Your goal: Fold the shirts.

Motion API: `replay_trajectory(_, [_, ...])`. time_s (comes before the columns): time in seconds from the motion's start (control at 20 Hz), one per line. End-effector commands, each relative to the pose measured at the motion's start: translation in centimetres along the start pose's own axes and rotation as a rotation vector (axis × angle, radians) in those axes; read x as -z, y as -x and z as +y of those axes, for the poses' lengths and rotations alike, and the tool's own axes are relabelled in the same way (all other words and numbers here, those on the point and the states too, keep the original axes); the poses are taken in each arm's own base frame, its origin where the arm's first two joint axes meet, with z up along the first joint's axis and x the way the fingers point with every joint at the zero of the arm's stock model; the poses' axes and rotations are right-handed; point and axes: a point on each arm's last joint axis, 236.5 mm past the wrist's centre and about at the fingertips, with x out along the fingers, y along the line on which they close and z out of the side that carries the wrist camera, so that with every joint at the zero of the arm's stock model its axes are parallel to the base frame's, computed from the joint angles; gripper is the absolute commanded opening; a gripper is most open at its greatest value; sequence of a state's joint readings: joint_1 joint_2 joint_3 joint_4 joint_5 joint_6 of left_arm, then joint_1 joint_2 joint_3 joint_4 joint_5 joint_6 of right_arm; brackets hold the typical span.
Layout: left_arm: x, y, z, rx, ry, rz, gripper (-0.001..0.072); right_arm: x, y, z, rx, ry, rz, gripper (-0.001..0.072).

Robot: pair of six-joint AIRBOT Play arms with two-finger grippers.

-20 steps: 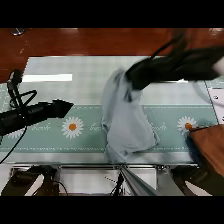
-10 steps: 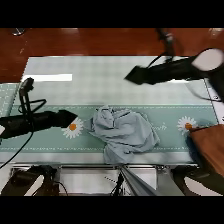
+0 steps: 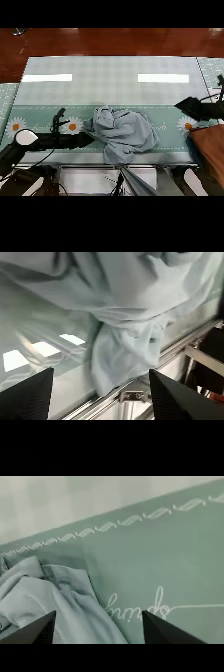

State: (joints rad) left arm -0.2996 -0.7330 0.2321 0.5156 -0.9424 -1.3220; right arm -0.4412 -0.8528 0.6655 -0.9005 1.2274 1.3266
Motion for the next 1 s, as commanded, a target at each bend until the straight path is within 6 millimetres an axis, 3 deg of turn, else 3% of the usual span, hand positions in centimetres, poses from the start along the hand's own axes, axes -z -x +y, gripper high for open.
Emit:
replay_trajectory(0.0, [-0.1,-3.6,-0.6,0.031,0.001,-0.033,0.0703,3.8,-1.9,-2.1,-0.008,-0.080,0.028,0.0620])
replay_trajectory(0.1, [0.0,-5.5,-1.1,0.015,-0.019,-0.016,0.0702,3.9,-2.1,-2.2,-0.008,-0.084,0.029,0.0620])
replay_trajectory(0.35, [2.5,-10.0,-3.2,0.012,-0.094,0.135,0.0702,3.7,-2.1,-2.3,-0.003,-0.083,0.019,0.0620])
replay_trajectory(0.5, [2.9,-11.7,-5.0,0.024,-0.133,0.176,0.0672,4.1,-2.1,-2.7,0.012,-0.078,0.036,0.0620])
replay_trajectory(0.55, [2.9,-11.9,-5.7,0.041,-0.149,0.190,0.0242,4.5,-2.0,-3.2,0.036,-0.073,0.052,0.0620])
replay_trajectory(0.6, [2.8,-11.8,-6.6,0.065,-0.182,0.199,0.0022,5.3,-1.9,-4.2,0.077,-0.076,0.086,0.0620])
replay_trajectory(0.75, [2.0,-11.1,-8.8,0.130,-0.226,0.211,0.0023,9.2,-2.1,-5.7,0.146,-0.118,0.224,0.0620])
replay_trajectory(0.95, [0.2,-10.6,-8.6,0.133,-0.199,0.174,0.0024,15.8,-4.0,-5.0,0.136,-0.060,0.461,0.0620])
